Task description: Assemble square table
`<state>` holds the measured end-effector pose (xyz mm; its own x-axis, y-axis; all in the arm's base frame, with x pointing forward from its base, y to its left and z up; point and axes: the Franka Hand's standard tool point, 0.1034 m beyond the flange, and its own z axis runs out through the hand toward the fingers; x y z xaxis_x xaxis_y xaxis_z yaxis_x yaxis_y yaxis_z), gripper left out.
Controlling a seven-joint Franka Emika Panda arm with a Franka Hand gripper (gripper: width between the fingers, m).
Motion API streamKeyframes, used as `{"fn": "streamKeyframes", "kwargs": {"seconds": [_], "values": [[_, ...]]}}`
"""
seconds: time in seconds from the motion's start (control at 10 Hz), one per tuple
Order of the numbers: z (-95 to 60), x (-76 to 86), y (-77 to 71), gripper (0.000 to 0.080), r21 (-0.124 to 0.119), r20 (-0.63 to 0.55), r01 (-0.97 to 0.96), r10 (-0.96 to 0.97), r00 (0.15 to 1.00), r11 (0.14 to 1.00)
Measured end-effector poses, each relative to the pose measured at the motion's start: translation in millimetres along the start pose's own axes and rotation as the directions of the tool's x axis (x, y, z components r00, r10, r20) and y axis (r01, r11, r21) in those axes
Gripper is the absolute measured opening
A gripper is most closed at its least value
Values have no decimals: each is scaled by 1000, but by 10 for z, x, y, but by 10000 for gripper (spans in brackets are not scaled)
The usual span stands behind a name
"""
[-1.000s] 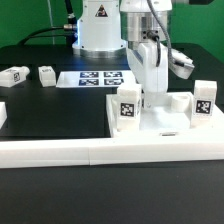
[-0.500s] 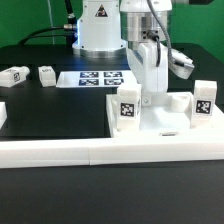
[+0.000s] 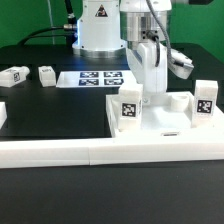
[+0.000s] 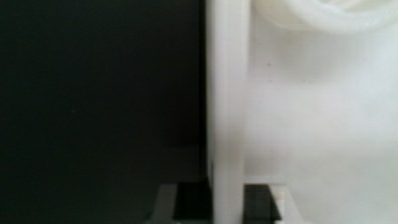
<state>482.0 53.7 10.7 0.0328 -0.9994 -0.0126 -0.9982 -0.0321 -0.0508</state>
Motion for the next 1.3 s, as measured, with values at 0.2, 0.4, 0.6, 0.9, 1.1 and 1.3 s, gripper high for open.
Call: {"fn": "streamKeyframes", "kwargs": {"seconds": [0.2,0.4,0.6,0.9,1.1,1.3], "values": [[0,0,0,57,0,0,0,0,1000,1000],[0,4,2,57,1,-1,4,-4,1000,1000],[-7,211,153,57,31,-44,95,-93,995,995],[-29,634,275,57,27,-109,399,-394,913,917],[-17,627,279,57,13,-108,496,-492,864,868],[-17,695,284,57,-1,-113,571,-568,815,821]]}}
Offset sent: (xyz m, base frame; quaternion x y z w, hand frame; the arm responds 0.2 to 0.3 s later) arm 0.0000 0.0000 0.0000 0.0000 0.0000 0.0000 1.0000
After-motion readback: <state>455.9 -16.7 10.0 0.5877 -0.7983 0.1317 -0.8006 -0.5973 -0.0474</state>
